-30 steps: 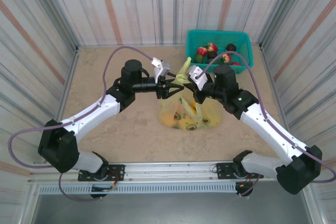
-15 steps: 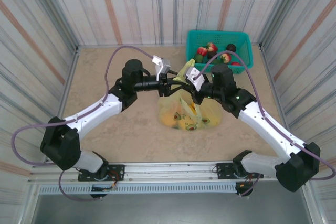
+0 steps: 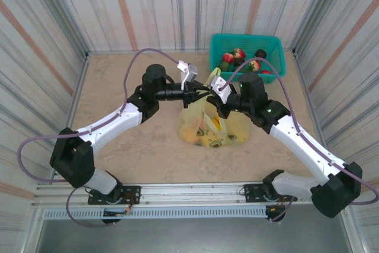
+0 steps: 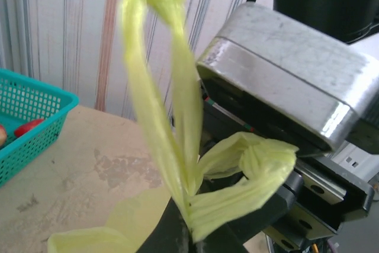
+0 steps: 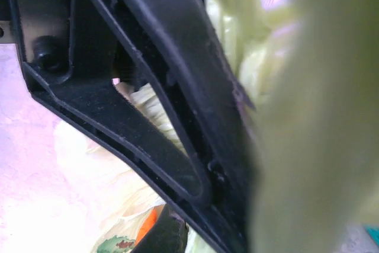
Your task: Place the fake fruits into the plastic bag and tie a complex knot
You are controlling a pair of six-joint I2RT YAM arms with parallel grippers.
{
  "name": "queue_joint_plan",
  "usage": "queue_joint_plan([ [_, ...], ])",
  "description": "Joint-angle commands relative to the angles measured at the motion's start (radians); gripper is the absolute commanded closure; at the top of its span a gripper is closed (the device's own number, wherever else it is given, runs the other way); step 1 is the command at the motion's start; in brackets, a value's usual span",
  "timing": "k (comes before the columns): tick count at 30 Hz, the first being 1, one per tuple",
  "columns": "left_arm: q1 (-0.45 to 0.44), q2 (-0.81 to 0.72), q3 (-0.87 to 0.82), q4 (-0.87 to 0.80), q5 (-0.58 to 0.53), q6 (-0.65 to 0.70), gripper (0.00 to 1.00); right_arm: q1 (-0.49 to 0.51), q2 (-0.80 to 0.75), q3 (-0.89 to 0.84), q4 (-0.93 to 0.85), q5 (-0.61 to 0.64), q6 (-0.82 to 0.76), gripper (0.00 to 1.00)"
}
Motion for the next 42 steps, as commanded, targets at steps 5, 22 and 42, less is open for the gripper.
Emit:
queue_joint_plan([
  [5, 0.001, -0.019, 0.021, 0.000, 0.011, 0.001, 1.00, -0.006, -0.043, 0.033, 0.003, 0.067, -0.021, 0.92],
  [22, -0.019, -0.006, 0.003, 0.075, -0.031, -0.121, 0.83, 0.001, -0.085, 0.023, -0.020, 0.127, -0.084, 1.00],
  [42, -0.019, -0.018, 0.088, -0.180, 0.031, -0.015, 0.51, 0.022, -0.044, 0.139, -0.242, 0.101, -0.382, 1.00],
])
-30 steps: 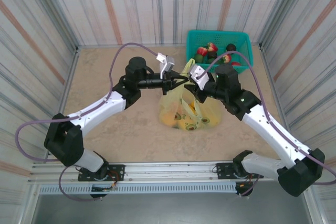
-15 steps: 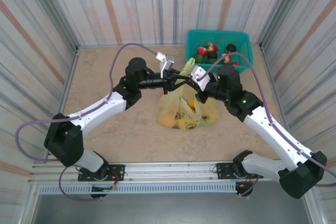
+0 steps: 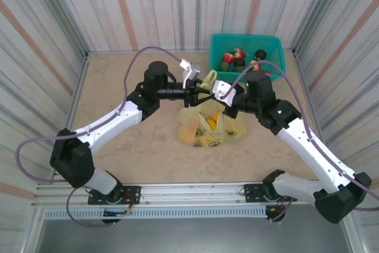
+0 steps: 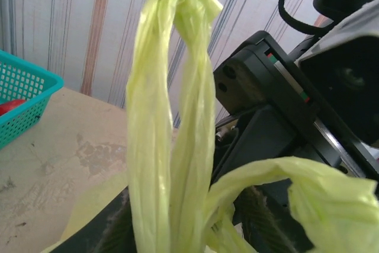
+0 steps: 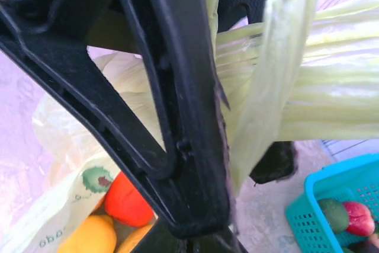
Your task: Place the fake fruits into the plastic bag and tie a complex knot
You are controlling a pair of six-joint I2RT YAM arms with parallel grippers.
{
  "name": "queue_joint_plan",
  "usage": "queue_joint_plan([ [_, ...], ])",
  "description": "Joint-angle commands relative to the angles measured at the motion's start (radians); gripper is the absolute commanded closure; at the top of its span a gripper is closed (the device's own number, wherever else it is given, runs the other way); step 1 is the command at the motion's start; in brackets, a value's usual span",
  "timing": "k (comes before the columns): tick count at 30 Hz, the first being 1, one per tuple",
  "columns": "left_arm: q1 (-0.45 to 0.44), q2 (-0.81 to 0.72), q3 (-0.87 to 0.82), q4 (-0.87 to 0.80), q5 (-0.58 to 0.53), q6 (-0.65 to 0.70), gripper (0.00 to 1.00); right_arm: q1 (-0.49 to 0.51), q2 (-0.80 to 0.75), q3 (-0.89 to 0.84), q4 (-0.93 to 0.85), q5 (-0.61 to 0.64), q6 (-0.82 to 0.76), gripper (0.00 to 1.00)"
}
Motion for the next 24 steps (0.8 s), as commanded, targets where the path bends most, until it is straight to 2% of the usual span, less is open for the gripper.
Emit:
queue_joint_plan([
  [1, 0.001, -0.020, 0.024, -0.043, 0.022, 0.024, 0.49, 0.010, 0.014, 0.036, -0.047, 0.011, -0.076, 1.00],
  [6, 0.012, -0.039, -0.012, -0.007, 0.006, -0.011, 0.42, 0.031, 0.049, 0.052, -0.057, 0.034, -0.076, 1.00],
  [14, 0.015, -0.068, -0.077, 0.038, -0.023, -0.048, 0.43, 0.047, 0.073, 0.068, -0.046, 0.054, -0.078, 1.00],
  [24, 0.023, -0.045, -0.044, 0.050, 0.029, -0.018, 0.82, 0.044, 0.075, 0.082, -0.057, 0.057, -0.095, 1.00],
])
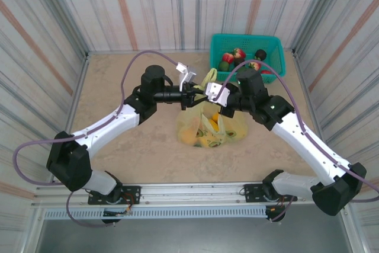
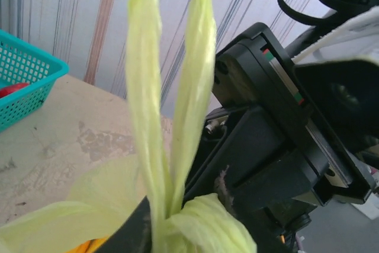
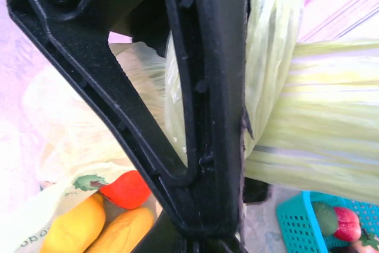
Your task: Place the fake fruits into the plastic bag and tie a complex knot
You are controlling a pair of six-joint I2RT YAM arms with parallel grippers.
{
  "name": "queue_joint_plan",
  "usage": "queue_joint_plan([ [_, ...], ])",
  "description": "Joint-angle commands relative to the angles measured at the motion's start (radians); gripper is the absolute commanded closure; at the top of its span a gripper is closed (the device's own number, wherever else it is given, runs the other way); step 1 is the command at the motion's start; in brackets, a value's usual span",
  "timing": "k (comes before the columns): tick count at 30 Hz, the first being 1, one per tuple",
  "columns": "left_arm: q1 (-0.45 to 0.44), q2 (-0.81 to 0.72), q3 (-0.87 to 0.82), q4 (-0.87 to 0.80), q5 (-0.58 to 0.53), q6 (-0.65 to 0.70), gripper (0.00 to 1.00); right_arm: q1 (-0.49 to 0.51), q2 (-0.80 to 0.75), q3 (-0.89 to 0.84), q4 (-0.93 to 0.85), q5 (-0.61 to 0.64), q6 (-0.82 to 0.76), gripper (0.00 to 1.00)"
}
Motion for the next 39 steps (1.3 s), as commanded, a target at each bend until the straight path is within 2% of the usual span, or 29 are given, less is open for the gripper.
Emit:
queue_joint_plan([
  [1, 0.009, -0.004, 0.036, 0.019, 0.038, 0.021, 0.87, 0.004, 0.004, 0.037, -0.014, 0.000, -0.026, 1.00],
  [5, 0.009, 0.000, 0.045, 0.008, 0.053, 0.034, 1.00, -0.010, -0.002, 0.032, -0.008, 0.000, -0.013, 1.00],
  [10, 0.009, -0.005, 0.046, 0.005, 0.049, 0.065, 1.00, -0.029, -0.022, 0.014, 0.022, -0.005, 0.034, 0.99],
  [13, 0.006, -0.021, 0.032, 0.001, -0.015, 0.116, 1.00, -0.058, -0.055, 0.013, 0.075, 0.038, 0.211, 0.64],
  [15, 0.001, -0.027, 0.025, -0.008, -0.066, 0.159, 1.00, -0.102, -0.114, -0.002, 0.133, -0.038, 0.378, 0.49],
  [18, -0.024, -0.026, 0.030, -0.033, -0.090, 0.233, 1.00, -0.092, -0.162, -0.002, 0.177, -0.054, 0.583, 0.44],
  [22, -0.040, -0.027, 0.049, -0.087, -0.143, 0.294, 1.00, -0.091, -0.237, 0.032, 0.162, 0.018, 0.831, 0.35],
  [26, -0.043, -0.039, 0.053, -0.120, -0.149, 0.340, 1.00, -0.123, -0.217, 0.120, 0.061, -0.013, 0.904, 0.46],
  [29, -0.051, -0.053, 0.054, -0.148, -0.143, 0.389, 1.00, -0.145, -0.149, 0.194, -0.035, -0.041, 0.952, 0.45],
  [33, -0.053, -0.067, 0.050, -0.172, -0.145, 0.411, 1.00, -0.179, -0.013, 0.342, -0.191, -0.148, 1.022, 0.41],
  [35, -0.052, -0.073, 0.047, -0.176, -0.147, 0.416, 1.00, -0.178, 0.012, 0.358, -0.195, -0.196, 1.035, 0.43],
  [39, -0.056, -0.075, 0.046, -0.176, -0.146, 0.420, 1.00, -0.169, 0.035, 0.355, -0.198, -0.213, 1.046, 0.46],
])
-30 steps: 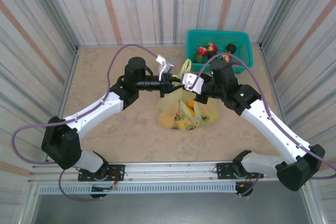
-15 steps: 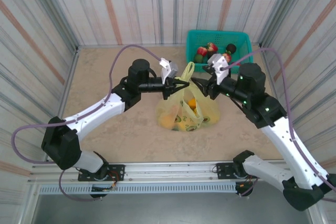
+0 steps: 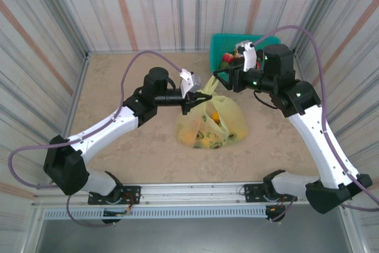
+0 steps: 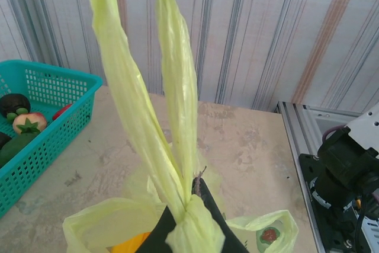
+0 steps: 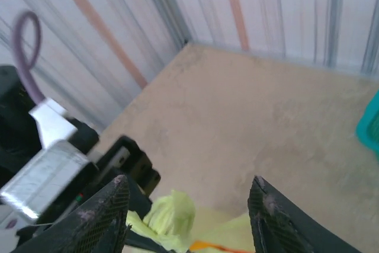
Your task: Place the fake fruits into the plastic bag and tie a complex knot
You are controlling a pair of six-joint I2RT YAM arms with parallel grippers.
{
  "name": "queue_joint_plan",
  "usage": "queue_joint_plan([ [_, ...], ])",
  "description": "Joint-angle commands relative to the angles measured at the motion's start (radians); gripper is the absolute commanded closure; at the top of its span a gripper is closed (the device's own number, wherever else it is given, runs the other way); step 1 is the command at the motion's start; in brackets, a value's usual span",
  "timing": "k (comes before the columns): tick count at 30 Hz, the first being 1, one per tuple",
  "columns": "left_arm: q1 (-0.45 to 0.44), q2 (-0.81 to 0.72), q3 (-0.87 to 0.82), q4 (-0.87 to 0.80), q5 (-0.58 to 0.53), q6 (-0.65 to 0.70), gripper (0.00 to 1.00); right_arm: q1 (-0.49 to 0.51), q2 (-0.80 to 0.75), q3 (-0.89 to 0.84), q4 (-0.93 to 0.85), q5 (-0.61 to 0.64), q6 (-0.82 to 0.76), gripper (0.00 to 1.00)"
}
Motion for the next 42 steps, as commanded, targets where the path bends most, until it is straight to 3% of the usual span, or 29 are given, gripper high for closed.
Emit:
queue_joint_plan([
  [1, -0.009, -0.035, 0.023, -0.014, -0.008, 0.036, 1.00, 0.003, -0.001, 0.018, -0.061, -0.063, 0.052, 0.47],
  [4, -0.013, -0.032, 0.027, -0.022, -0.013, 0.040, 1.00, 0.006, 0.010, 0.020, -0.040, -0.085, 0.063, 0.53],
  [8, -0.014, -0.032, 0.028, -0.029, -0.026, 0.040, 1.00, 0.006, 0.020, 0.038, -0.040, -0.132, 0.066, 0.90],
  [10, -0.014, -0.033, 0.031, -0.034, -0.038, 0.042, 1.00, 0.005, 0.013, 0.042, -0.050, -0.131, 0.058, 1.00],
  [27, -0.012, -0.054, 0.015, -0.085, -0.062, 0.028, 1.00, -0.016, -0.044, 0.084, -0.068, -0.035, 0.020, 1.00],
  [32, -0.003, -0.041, 0.027, -0.099, -0.128, 0.016, 1.00, -0.018, -0.097, 0.047, -0.047, -0.091, 0.014, 1.00],
  [38, 0.012, -0.007, 0.056, -0.077, -0.178, -0.014, 1.00, 0.016, -0.293, -0.216, -0.030, -0.233, -0.005, 1.00],
  [42, 0.012, 0.009, 0.074, -0.067, -0.179, -0.027, 1.00, 0.085, -0.377, -0.416, 0.028, -0.223, -0.003, 1.00],
])
